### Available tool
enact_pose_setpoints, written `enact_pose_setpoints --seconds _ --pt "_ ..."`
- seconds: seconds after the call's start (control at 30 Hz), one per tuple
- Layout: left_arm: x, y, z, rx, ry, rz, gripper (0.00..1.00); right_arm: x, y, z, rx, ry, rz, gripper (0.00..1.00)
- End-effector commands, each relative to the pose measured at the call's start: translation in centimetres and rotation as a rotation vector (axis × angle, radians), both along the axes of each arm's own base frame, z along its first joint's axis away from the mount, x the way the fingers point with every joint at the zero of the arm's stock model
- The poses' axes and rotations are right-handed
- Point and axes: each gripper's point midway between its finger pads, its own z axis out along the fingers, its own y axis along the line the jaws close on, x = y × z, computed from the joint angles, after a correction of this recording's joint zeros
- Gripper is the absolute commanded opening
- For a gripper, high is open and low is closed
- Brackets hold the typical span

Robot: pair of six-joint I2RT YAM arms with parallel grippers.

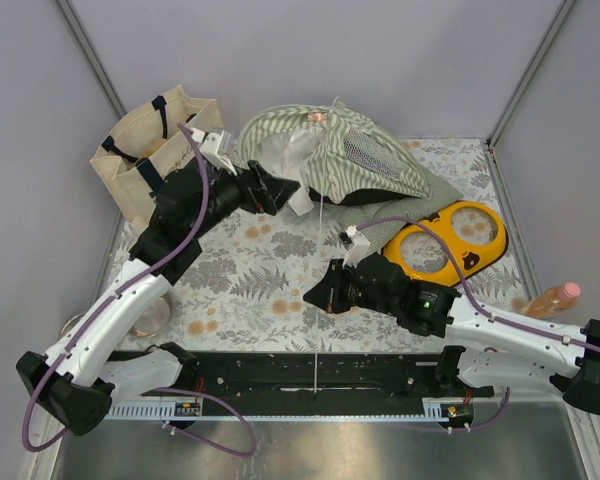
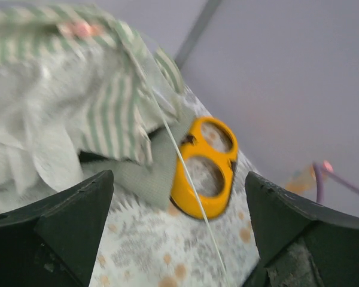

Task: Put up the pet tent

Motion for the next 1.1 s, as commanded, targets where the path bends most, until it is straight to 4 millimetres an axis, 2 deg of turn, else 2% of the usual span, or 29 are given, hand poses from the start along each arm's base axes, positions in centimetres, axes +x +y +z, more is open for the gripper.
enact_pose_setpoints --seconds 0.0,0.13,0.17,0.2,0.33,0.43,0.57,0.67,0.7,0.73,0.77,0.87,0.93,1.07 --pt "-4.3 -2.9 -5.8 0.006 0.179 -0.263 0.88 0.5 0.9 3.4 0.03 -0.102 0.034 0.0" --pt "-6.1 -4.6 -7.3 -0.051 0.247 -0.398 0.79 0.2 1.4 3.7 0.031 -0.105 0.071 0.0" --pt "-6.5 -4.9 -8.0 -0.057 0.271 -0.425 0.78 0.0 1.6 3.6 0.031 -0.101 0.081 0.0" --pt "-6.7 -5.1 -7.6 -0.074 0.258 -0.443 0.78 0.0 1.7 3.4 0.028 -0.096 0.084 0.0" --pt "-7.2 -5.7 -8.3 -0.088 0.275 -0.477 0.79 0.2 2.1 3.0 0.016 -0.089 0.086 0.0" --pt "-7.2 -5.9 -9.2 -0.082 0.307 -0.49 0.75 0.3 2.4 2.7 0.009 -0.082 0.085 0.0" --pt "-7.1 -6.4 -10.0 -0.074 0.333 -0.507 0.47 0.4 2.7 2.6 0.013 -0.073 0.081 0.0" --pt "-6.8 -6.9 -10.6 -0.054 0.36 -0.517 0.17 0.4 2.6 2.6 0.014 -0.069 0.078 0.0" --pt "-6.5 -7.0 -10.6 -0.047 0.365 -0.512 0.02 0.3 2.5 2.6 0.014 -0.067 0.078 0.03" --pt "-6.4 -7.1 -10.5 -0.048 0.371 -0.51 0.0 0.3 2.3 2.5 0.011 -0.063 0.078 0.08" --pt "-6.2 -7.2 -10.3 -0.052 0.374 -0.511 0.0 0.2 2.2 2.4 0.009 -0.064 0.079 0.18" --pt "-5.5 -7.5 -9.0 -0.089 0.375 -0.483 0.0 -0.9 1.7 1.4 0.007 -0.044 0.118 0.56" --pt "-4.8 -7.7 -8.0 -0.119 0.368 -0.45 0.0 -1.8 1.0 0.6 0.0 -0.029 0.143 0.67" --pt "-3.2 -7.8 -6.7 -0.194 0.357 -0.375 0.0 -4.4 -0.1 -1.2 0.012 0.014 0.237 0.78"
